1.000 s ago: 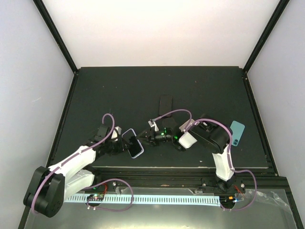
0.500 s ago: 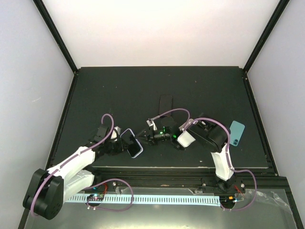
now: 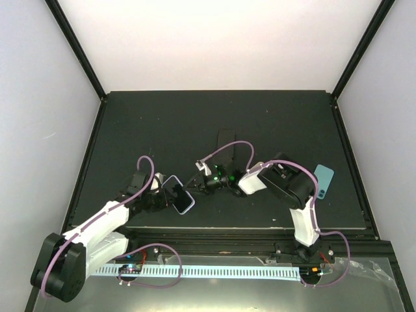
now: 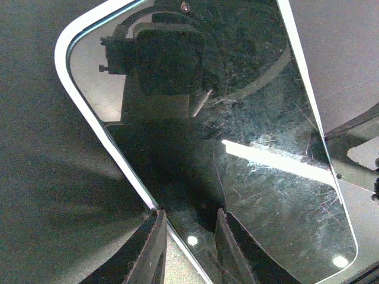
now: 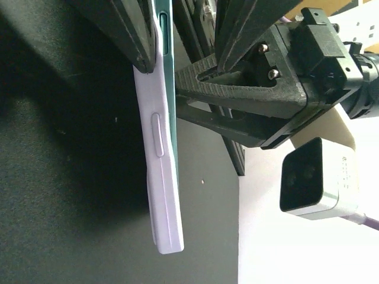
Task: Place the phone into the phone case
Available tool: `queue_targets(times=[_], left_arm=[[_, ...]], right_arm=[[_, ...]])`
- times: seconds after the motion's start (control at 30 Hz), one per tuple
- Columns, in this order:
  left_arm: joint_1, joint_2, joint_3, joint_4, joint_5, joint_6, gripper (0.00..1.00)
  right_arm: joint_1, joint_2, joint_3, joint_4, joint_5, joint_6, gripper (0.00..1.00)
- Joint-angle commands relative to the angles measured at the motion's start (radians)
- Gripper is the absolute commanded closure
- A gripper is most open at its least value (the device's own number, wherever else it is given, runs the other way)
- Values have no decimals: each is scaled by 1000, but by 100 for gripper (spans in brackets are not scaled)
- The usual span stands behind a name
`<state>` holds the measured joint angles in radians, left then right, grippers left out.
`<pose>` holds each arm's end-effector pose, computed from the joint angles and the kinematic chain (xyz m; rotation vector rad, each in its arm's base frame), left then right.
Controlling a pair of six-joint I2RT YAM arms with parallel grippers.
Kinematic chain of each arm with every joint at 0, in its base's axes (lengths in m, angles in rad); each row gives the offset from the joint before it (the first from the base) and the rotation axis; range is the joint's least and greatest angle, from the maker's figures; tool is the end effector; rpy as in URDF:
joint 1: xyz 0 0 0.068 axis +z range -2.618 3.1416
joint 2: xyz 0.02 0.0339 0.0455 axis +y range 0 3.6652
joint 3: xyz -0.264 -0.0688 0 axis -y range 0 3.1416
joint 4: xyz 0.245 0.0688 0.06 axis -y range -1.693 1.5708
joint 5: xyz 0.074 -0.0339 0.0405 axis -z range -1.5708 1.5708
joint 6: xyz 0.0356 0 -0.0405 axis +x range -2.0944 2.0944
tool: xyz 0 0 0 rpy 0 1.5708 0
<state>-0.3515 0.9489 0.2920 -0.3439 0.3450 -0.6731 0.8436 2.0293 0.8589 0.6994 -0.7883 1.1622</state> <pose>0.1412 -0.0646 0.1355 -0.2963 2.6873 -0.7978 0.2310 0.2976 0.1030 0.2278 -2.5154 -1.8122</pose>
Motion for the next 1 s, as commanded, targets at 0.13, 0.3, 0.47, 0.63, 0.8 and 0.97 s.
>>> queue_targets(times=[0.13, 0.3, 0.47, 0.63, 0.8, 0.97], left_arm=[[-7, 32, -2, 25, 8, 12, 76], [-6, 45, 2, 34, 11, 11, 77], [-7, 45, 1, 56, 50, -1, 77], [-9, 58, 6, 108, 125, -22, 77], [-40, 99, -4, 229, 171, -81, 76], [-93, 172, 16, 318, 202, -136, 73]], right_arm=[[67, 7, 82, -224, -115, -167, 67], [68, -27, 149, -478, -104, -360, 65], [64, -65, 139, -535, -63, -386, 65], [33, -136, -15, -326, -10, -240, 65], [2, -181, -152, -235, 24, -185, 66], [-24, -263, -242, -240, 103, -191, 66]])
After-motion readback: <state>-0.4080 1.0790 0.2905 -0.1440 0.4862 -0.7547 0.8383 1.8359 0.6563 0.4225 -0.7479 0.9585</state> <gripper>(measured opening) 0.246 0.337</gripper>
